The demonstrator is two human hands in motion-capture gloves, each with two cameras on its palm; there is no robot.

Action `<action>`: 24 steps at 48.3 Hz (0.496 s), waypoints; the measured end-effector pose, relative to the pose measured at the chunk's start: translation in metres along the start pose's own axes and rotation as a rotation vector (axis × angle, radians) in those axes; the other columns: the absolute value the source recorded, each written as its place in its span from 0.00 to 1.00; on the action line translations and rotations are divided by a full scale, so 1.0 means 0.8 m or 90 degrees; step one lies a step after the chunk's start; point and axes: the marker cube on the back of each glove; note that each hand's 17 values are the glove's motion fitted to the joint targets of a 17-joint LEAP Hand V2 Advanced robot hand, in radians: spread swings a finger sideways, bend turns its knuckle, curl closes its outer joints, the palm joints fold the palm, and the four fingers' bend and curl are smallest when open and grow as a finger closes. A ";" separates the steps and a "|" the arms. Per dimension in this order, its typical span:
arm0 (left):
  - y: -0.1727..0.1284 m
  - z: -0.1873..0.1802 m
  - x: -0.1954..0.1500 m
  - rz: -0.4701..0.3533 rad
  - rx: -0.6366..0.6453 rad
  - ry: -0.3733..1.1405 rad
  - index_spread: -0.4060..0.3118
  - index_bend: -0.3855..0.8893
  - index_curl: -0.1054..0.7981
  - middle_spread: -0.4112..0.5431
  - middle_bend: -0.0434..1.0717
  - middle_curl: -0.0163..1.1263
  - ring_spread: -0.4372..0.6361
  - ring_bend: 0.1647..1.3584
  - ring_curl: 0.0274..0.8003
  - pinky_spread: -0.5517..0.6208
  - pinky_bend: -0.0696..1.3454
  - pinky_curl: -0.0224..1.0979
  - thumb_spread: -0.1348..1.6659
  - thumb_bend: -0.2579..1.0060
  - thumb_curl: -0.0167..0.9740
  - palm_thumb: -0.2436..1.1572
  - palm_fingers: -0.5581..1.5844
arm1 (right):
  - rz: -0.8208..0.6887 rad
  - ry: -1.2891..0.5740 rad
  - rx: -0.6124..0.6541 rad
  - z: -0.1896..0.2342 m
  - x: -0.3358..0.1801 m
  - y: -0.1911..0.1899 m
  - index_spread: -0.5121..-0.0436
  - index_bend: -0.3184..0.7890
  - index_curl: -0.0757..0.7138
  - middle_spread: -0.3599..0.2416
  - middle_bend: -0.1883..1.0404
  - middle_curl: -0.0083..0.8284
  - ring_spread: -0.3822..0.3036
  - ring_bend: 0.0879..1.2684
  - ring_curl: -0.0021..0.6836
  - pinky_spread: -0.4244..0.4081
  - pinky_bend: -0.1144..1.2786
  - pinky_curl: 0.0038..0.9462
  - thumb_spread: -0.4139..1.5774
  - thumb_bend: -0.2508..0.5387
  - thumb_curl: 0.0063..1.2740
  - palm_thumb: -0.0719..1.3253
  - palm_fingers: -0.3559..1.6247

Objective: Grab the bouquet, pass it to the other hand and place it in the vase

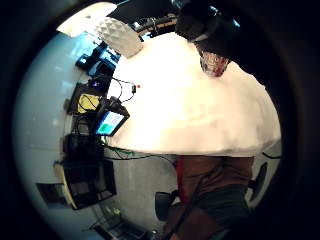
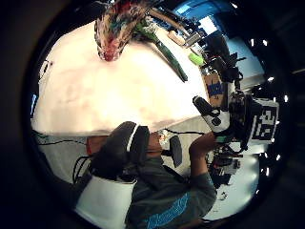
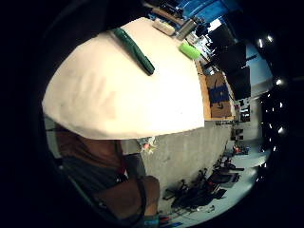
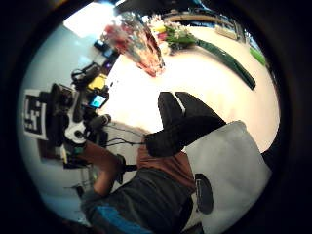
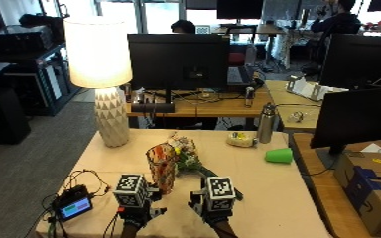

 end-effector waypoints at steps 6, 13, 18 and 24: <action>-0.011 0.015 -0.006 0.008 0.003 0.003 0.43 0.42 0.24 0.41 0.22 0.14 0.50 0.27 0.19 0.73 0.30 0.15 0.43 0.27 0.12 0.34 0.48 | -0.001 0.003 -0.006 0.000 -0.001 0.002 0.51 0.41 0.22 0.67 0.35 0.15 0.78 0.15 0.14 0.84 0.41 0.17 0.57 0.61 0.09 0.35 0.34; -0.014 0.015 -0.005 0.007 0.005 0.009 0.40 0.42 0.30 0.42 0.21 0.19 0.53 0.28 0.24 0.78 0.30 0.19 0.52 0.23 0.17 0.35 0.47 | -0.005 0.000 -0.002 0.001 -0.002 0.000 0.39 0.41 0.27 0.69 0.35 0.21 0.84 0.17 0.19 0.91 0.43 0.22 0.68 0.57 0.12 0.37 0.32; -0.006 0.002 0.002 0.004 -0.001 0.012 0.40 0.42 0.33 0.42 0.20 0.21 0.54 0.28 0.25 0.80 0.30 0.21 0.55 0.20 0.20 0.36 0.46 | -0.007 0.002 -0.004 -0.001 -0.002 0.000 0.35 0.41 0.30 0.69 0.35 0.25 0.87 0.17 0.22 0.94 0.43 0.24 0.72 0.53 0.14 0.38 0.31; -0.007 0.000 0.003 0.003 0.014 0.017 0.40 0.42 0.35 0.43 0.20 0.23 0.55 0.29 0.27 0.82 0.30 0.23 0.57 0.19 0.23 0.36 0.45 | -0.013 0.003 0.012 0.002 -0.001 -0.005 0.33 0.41 0.33 0.69 0.35 0.28 0.89 0.17 0.24 0.95 0.43 0.26 0.75 0.48 0.16 0.39 0.31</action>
